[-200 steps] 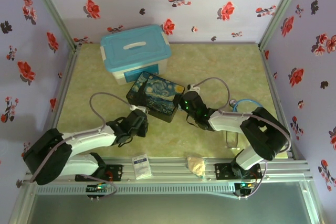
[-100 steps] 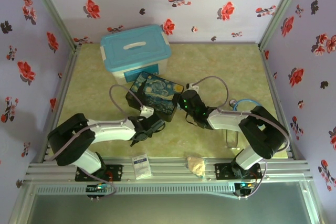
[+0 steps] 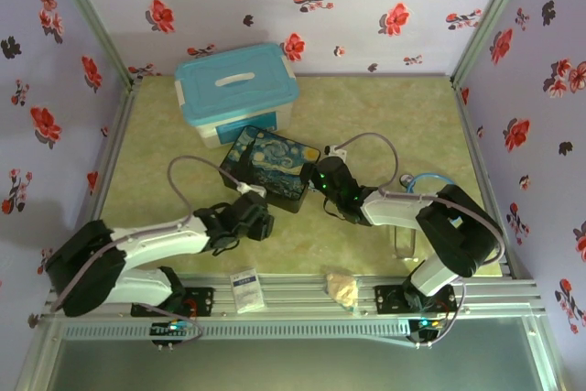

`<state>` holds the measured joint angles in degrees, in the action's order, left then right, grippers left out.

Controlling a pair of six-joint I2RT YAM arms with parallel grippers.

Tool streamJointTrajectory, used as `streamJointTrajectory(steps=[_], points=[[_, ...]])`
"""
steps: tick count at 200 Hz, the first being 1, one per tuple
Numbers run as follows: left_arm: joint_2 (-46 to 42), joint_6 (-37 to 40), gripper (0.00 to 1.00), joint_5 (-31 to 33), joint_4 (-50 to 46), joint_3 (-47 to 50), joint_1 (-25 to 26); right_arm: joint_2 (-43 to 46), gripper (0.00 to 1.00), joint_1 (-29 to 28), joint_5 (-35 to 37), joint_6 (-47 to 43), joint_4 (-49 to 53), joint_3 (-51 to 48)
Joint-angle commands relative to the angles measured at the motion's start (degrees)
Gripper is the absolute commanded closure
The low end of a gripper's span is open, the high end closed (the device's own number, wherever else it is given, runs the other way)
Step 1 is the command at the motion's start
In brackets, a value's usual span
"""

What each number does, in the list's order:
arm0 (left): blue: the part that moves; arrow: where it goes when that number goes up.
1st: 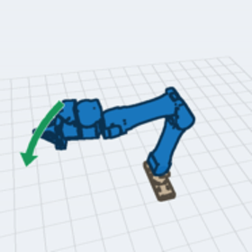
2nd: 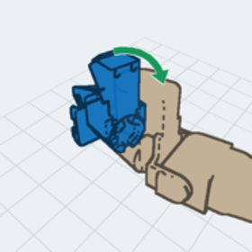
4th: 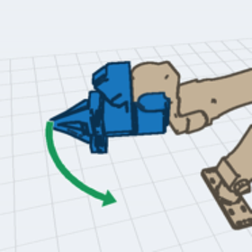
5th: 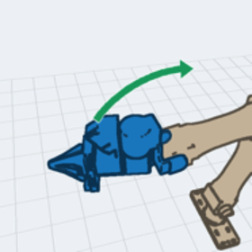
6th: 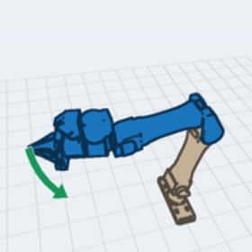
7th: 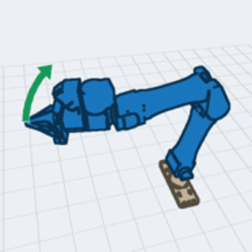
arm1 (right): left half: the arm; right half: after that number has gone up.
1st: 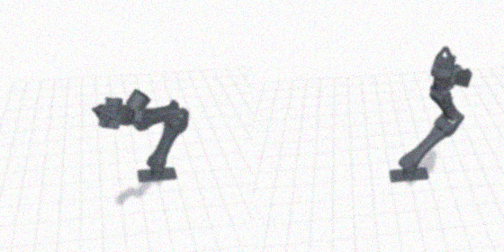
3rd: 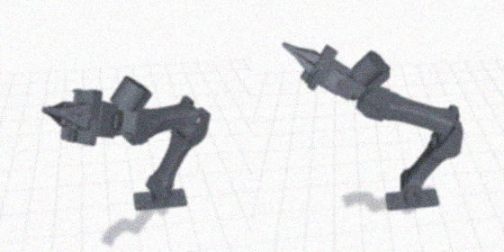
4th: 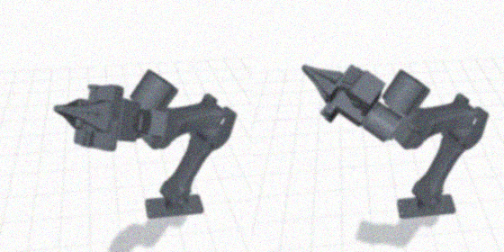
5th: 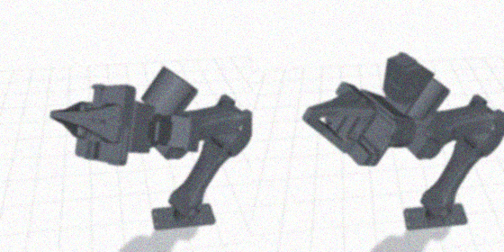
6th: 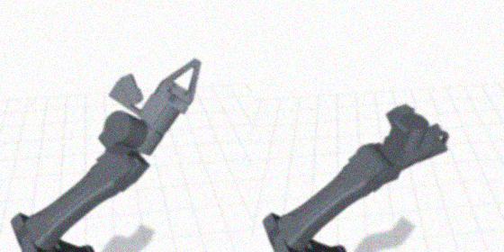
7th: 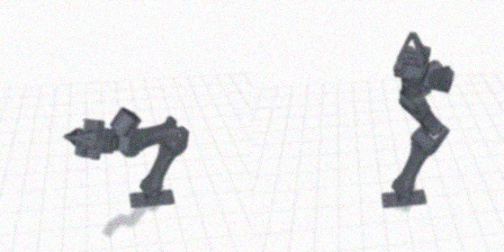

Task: Unlock the padlock with the key

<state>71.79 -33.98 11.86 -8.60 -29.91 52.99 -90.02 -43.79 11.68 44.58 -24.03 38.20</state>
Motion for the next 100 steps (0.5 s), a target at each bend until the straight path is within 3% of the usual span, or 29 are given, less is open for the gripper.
streamJointTrajectory(steps=[1, 27, 58, 100], points=[[-5.5, 7.0, 0.4, -14.9, 6.0, 4.2, -7.2, -3.0, 0.62, 0.4, -1.6, -1.1, 8.8, -2.9], [-8.4, 10.5, 0.45, -23.7, 4.7, 4.8, -15.0, -3.0, 0.62, 0.4, -2.2, -1.6, 7.9, -3.4], [-2.3, 8.5, 0.5, -35.8, 20.1, 9.4, -25.1, -3.1, 0.62, 2.3, -10.5, -1.7, -2.7, -6.7], [0.7, 11.5, 0.48, -34.8, 19.8, 8.3, -23.8, -2.3, 0.61, 3.4, -10.6, -4.9, 2.3, -4.8]])
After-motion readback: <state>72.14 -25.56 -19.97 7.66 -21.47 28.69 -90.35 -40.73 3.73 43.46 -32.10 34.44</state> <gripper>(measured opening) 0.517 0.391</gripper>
